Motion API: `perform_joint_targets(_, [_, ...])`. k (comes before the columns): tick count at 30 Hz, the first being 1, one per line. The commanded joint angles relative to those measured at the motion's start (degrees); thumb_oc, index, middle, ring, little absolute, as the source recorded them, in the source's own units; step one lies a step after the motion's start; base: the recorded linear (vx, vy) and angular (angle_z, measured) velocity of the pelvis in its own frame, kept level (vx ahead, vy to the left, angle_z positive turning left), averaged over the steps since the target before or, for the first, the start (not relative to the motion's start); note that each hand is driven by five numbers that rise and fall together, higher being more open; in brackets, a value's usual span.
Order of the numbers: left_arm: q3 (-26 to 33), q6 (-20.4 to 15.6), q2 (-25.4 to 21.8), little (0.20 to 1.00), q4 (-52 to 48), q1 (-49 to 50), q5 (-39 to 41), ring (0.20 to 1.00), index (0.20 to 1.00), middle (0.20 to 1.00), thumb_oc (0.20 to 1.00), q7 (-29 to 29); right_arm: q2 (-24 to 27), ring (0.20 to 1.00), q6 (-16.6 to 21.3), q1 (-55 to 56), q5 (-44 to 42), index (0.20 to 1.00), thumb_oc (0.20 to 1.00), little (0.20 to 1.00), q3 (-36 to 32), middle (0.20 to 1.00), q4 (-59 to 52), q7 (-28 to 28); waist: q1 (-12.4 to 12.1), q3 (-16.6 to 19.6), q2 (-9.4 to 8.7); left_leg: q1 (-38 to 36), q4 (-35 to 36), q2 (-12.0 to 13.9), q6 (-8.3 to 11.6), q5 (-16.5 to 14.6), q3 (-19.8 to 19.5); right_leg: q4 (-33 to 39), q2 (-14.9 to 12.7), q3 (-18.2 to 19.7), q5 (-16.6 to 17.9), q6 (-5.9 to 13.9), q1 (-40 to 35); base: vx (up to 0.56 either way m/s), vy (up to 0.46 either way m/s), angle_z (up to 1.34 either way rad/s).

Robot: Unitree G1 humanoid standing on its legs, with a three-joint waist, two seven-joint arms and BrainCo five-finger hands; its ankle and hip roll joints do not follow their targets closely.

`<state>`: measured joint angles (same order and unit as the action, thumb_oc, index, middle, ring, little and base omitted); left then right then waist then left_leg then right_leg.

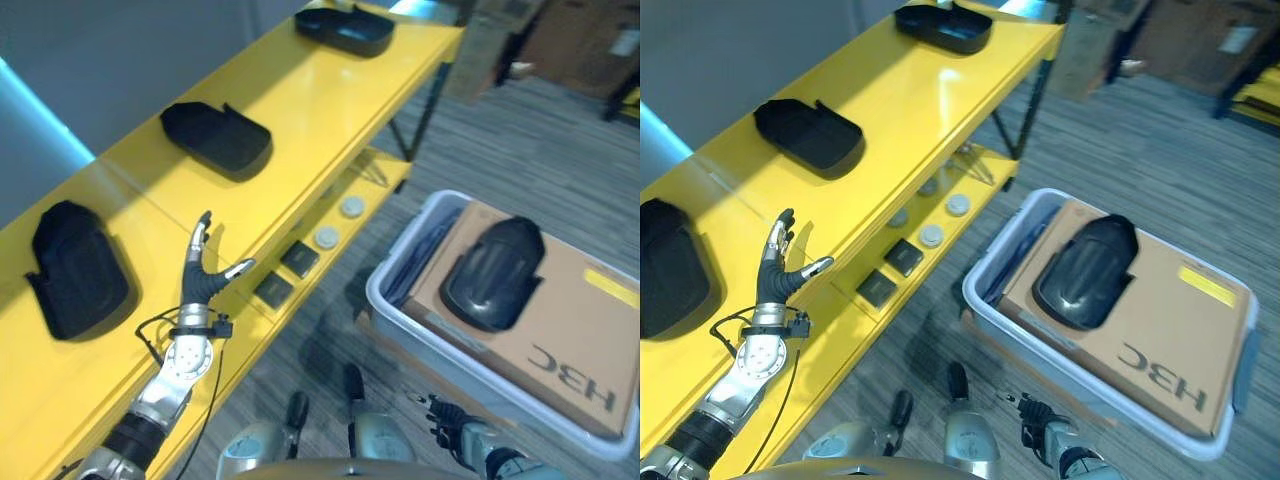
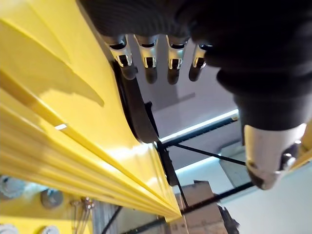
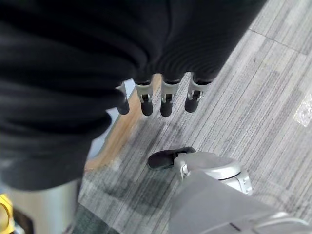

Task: Move parts from the plastic box to the shelf.

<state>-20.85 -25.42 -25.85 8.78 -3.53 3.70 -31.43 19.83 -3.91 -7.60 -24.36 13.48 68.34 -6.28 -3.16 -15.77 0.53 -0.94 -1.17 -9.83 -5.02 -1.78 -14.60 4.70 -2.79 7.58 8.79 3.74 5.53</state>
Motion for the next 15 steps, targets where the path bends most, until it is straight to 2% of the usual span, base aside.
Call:
perform_joint_targets(1, [-1.00,-0.71,-0.66,1.000,0.99,-0.79,0.50,1.000,1.000,1.000,1.000,4.08,-1.31,1.000,-0.31,4.06,-3.14,1.000,1.000,1.000,1.01,1.000,1.20,0.76,0.63,1.12,-0.76,0.28,1.75,2.79,2.28,-1.56,5.59,-2.09,0.99,-6.34,-5.89,0.37,-5.80,-0.06,0.184,-1.47])
perform_joint_targets(3, [-2.42,-0.71,-0.25,1.000,3.19,-0.53,-0.19,1.000,1.000,1.000,1.000,5.80,-1.31,1.000,0.36,5.05,-4.92,1.000,1.000,1.000,-0.28,1.000,-0.15,0.65,1.48,1.43,-1.10,-0.23,2.13,2.65,1.65,-2.16,6.98,-2.40,0.82,-6.12,-5.25,1.06,-4.68,-0.05,0.134,-0.31])
perform_joint_targets(5, [-3.18,-0.79,0.07,1.000,5.51,0.07,0.26,1.000,1.000,1.000,1.000,6.45,-1.15,1.000,0.91,6.17,-1.87,1.000,1.000,1.000,-0.97,1.000,-1.41,0.60,2.04,1.51,-1.24,-1.17,3.06,2.75,1.41,-2.62,8.36,-2.40,0.75,-6.66,-4.72,1.81,-3.90,-0.02,0.092,-0.31])
perform_joint_targets(7, [-3.70,-0.55,0.38,1.000,8.33,1.28,0.38,1.000,1.000,1.000,1.000,6.16,-1.24,1.000,1.96,7.03,-0.51,1.000,1.000,1.000,-1.37,1.000,-1.87,0.72,2.13,1.35,-1.57,-2.04,3.77,3.46,1.51,-2.66,10.96,-3.78,-0.19,-9.64,-4.16,2.84,-2.26,-0.05,0.034,-0.38])
perform_joint_targets(10, [-4.38,0.59,0.37,1.000,10.76,1.57,0.11,1.000,1.000,1.000,1.000,7.63,-1.42,1.000,2.24,6.95,-1.67,1.000,1.000,1.000,-1.99,1.000,-1.78,0.27,1.93,1.33,-1.69,-2.20,3.99,4.38,1.09,-2.72,12.96,-6.42,-1.05,-10.91,-5.14,3.17,-1.59,-0.06,-0.014,-0.62])
perform_joint_targets(11, [-5.54,1.84,1.02,1.000,15.01,1.49,2.19,1.000,1.000,1.000,1.000,8.63,-1.70,1.000,1.23,7.15,-1.92,1.000,1.000,1.000,-2.35,1.000,-1.41,-1.10,2.01,1.70,-1.56,-1.95,4.07,5.31,0.65,-2.54,14.51,-8.00,-1.73,-11.36,-6.46,3.19,-2.15,-0.05,-0.028,-0.39])
perform_joint_targets(12, [-5.63,1.85,1.07,1.000,15.33,1.43,2.29,1.000,1.000,1.000,1.000,8.72,-1.72,1.000,1.17,7.16,-2.08,1.000,1.000,1.000,-2.37,1.000,-1.37,-1.12,1.95,1.71,-1.56,-1.97,4.06,5.35,0.62,-2.57,14.65,-8.04,-1.78,-11.38,-6.52,3.21,-2.20,-0.05,-0.058,-0.41])
perform_joint_targets(13, [-6.06,3.41,1.13,1.000,17.16,1.26,3.31,1.000,1.000,1.000,1.000,10.62,-1.93,1.000,1.15,7.25,-2.18,1.000,1.000,1.000,-2.40,1.000,-1.13,-1.42,1.89,1.92,-1.72,-1.98,3.92,5.74,0.43,-2.80,15.58,-7.94,-2.37,-12.16,-6.76,3.40,-2.73,-0.01,-0.062,-0.43])
perform_joint_targets(15, [-6.18,3.53,2.14,1.000,21.17,1.15,3.01,1.000,1.000,1.000,1.000,12.69,-2.28,1.000,1.21,7.35,-1.48,1.000,1.000,1.000,-2.65,1.000,-0.87,-1.30,1.58,2.19,-2.02,-2.39,3.60,6.43,0.39,-3.25,17.44,-7.15,-3.52,-13.53,-6.42,3.94,-3.65,0.01,-0.097,-0.40])
